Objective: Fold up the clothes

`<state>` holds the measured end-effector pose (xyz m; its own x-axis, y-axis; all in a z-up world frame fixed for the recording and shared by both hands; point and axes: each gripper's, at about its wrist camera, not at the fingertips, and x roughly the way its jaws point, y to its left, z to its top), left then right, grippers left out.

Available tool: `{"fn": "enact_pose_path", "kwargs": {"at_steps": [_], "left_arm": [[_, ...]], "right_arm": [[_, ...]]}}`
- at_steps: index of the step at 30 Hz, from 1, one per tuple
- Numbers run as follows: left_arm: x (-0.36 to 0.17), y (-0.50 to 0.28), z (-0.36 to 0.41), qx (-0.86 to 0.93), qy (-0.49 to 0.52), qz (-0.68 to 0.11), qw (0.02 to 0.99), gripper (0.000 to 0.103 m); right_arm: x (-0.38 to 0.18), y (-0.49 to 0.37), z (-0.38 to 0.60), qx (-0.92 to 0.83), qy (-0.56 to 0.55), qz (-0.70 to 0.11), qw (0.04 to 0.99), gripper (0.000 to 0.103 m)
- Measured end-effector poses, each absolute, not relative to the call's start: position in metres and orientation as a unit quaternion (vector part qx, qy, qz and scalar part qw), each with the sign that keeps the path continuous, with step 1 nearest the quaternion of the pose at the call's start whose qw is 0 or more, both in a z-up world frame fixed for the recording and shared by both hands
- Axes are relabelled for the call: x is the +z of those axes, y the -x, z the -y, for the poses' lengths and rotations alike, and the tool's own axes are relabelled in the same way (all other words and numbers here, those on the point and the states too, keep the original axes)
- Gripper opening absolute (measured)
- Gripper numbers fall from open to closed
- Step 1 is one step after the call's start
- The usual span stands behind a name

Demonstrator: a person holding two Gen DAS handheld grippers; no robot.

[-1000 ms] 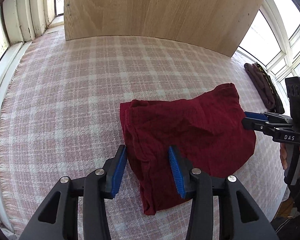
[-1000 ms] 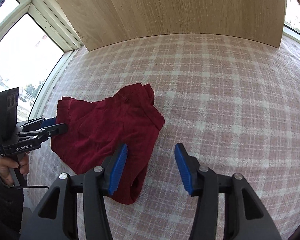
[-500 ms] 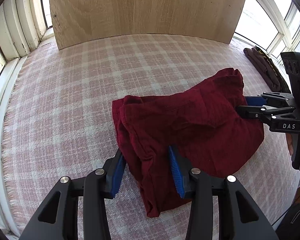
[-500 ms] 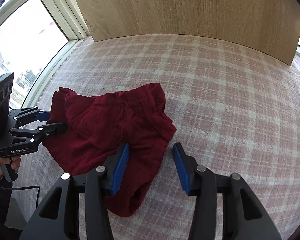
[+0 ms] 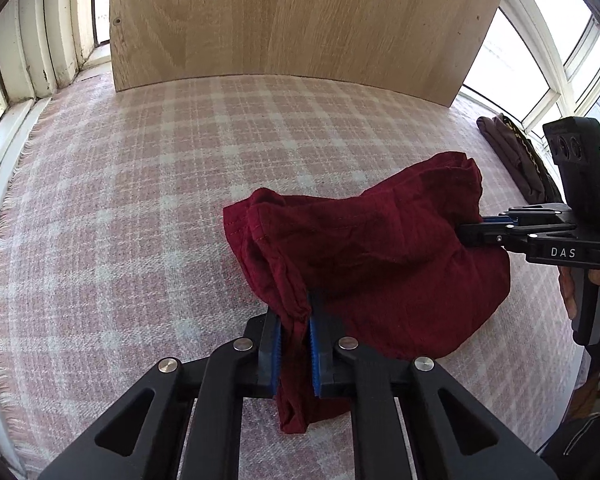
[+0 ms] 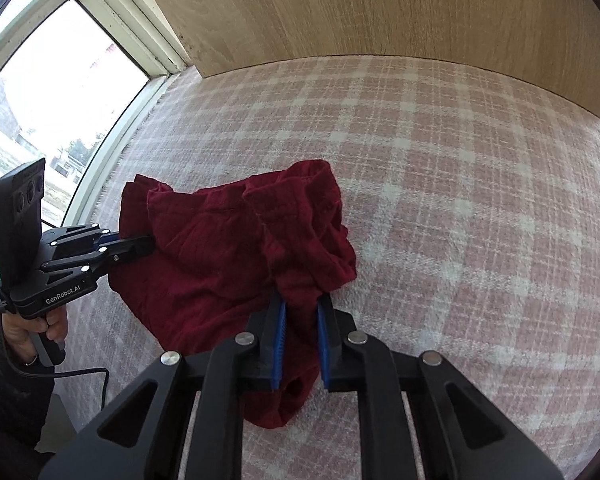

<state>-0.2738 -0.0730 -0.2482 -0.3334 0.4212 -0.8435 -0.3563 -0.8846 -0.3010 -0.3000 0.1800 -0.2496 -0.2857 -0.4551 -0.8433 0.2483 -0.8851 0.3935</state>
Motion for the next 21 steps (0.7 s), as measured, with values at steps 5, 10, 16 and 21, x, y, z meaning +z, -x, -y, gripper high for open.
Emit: {"fn": "enact_pose_path", "kwargs": {"at_steps": [5,10,16,21], "left_arm": [[-0.242,0.270,0.080,0.812,0.524,0.070,0.246,0.008],[-0.219,0.257,0.066,0.820,0.504,0.054,0.266,0.008],[-0.213,0.252,0.058,0.809,0.504,0.078,0.293,0.008],[-0.239,0.258,0.045,0.785,0.534,0.089,0.300,0.008]], "right_arm": [[-0.243,0.298,-0.189,-0.787,-0.558,0.133,0.227,0.012],[-0.229,0.287,-0.194,-0.792,-0.547,0.145,0.228,0.012],[-0.209,0.267,-0.217,-0.796,-0.544,0.158,0.212,0.012],[-0.221,0.261,-0.230,-0.790,-0.566,0.146,0.183,0.012]]}}
